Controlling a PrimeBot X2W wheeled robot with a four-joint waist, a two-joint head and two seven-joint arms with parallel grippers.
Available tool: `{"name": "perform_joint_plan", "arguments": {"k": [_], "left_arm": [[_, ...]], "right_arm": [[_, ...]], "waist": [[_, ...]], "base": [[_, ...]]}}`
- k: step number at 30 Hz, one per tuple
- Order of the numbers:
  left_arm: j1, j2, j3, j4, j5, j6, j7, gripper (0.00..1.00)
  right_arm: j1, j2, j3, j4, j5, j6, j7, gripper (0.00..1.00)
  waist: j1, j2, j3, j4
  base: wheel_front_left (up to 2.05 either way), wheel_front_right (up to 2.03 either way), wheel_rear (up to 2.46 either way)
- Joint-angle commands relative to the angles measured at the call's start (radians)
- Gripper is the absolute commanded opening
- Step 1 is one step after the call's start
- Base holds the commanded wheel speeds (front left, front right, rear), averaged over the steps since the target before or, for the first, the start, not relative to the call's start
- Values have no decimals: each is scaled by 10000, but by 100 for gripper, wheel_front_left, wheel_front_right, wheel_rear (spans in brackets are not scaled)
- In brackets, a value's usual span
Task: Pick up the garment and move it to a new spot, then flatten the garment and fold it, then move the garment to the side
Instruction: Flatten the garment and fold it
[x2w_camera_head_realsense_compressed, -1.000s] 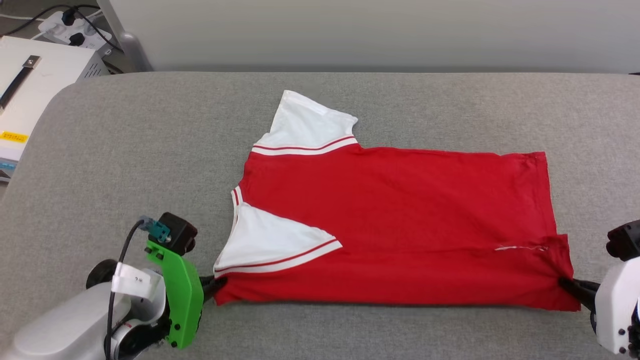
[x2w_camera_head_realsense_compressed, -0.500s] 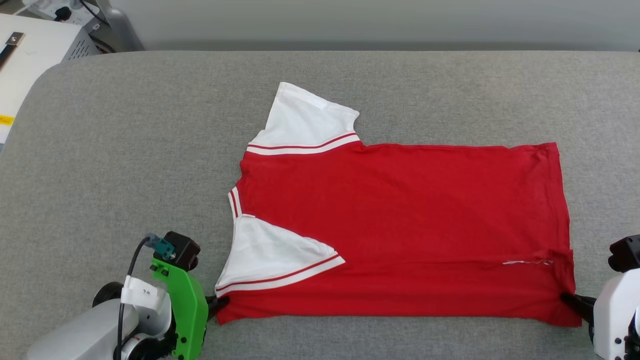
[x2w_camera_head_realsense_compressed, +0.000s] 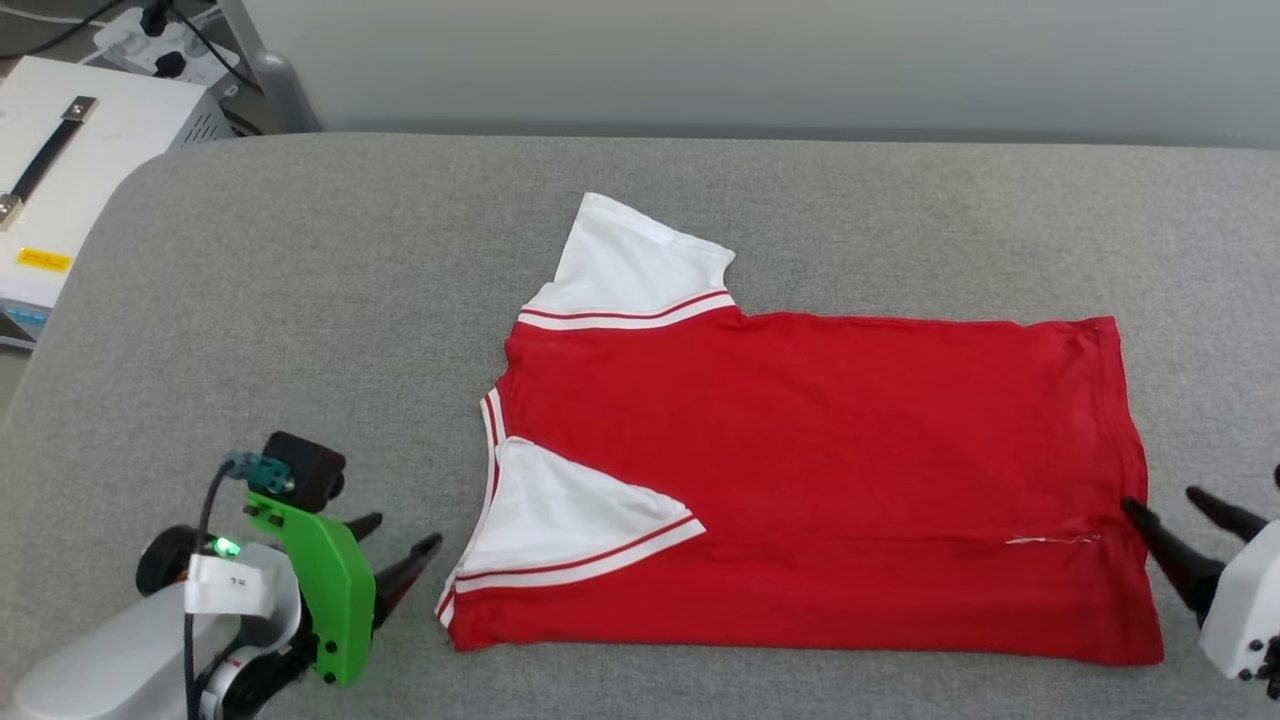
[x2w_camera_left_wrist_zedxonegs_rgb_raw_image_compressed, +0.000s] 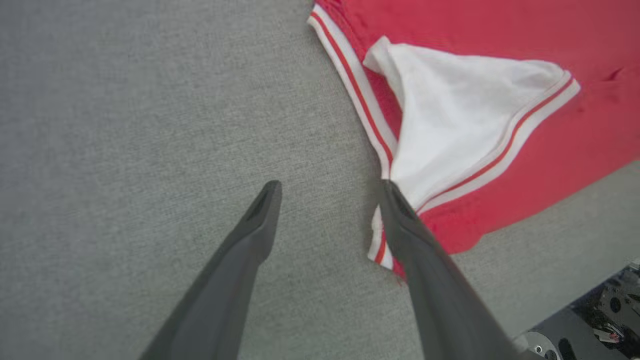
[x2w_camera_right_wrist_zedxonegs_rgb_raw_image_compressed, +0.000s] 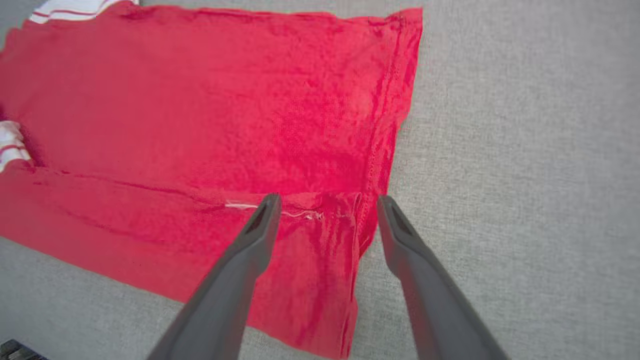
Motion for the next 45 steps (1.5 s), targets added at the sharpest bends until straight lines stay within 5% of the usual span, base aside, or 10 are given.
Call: {"name": "perform_joint_plan", "arguments": {"k": [1, 11, 18, 22, 35, 45], "left_arm": [[-183, 155, 182, -140, 156, 138, -293, 100], [-1877, 226, 1164, -323, 1021, 616, -1365, 100], [-4021, -371, 1600, 436, 1726, 381, -1451, 100], [-5585, -781, 1783, 1178, 1667, -67, -631, 100], [-8745, -1664, 797, 3711, 177, -838, 5366, 100], [-8829, -1725, 509, 4700, -260, -857, 6278, 100]], "right_arm": [[77, 70, -244, -164, -237, -6, -525, 100], [-302, 1742, -1674, -1027, -1998, -6, -3791, 100], [-551, 2495, -1246, -1738, -2569, -6, -4235, 100], [-982, 2501, -869, -1803, -2672, -6, -4223, 100], [-2488, 2537, 162, -1477, -2842, -6, -4722, 100], [-3190, 2780, 656, -952, -2753, -6, -5198, 100]], "waist": [[0, 0, -261, 3], [0, 0, -70, -449], [0, 0, 957, -1057], [0, 0, 1894, -1450], [0, 0, 3912, -2452], [0, 0, 4711, -3073]], "base": [[0, 0, 0], [0, 0, 0], [0, 0, 0], [0, 0, 0], [0, 0, 0], [0, 0, 0]]}}
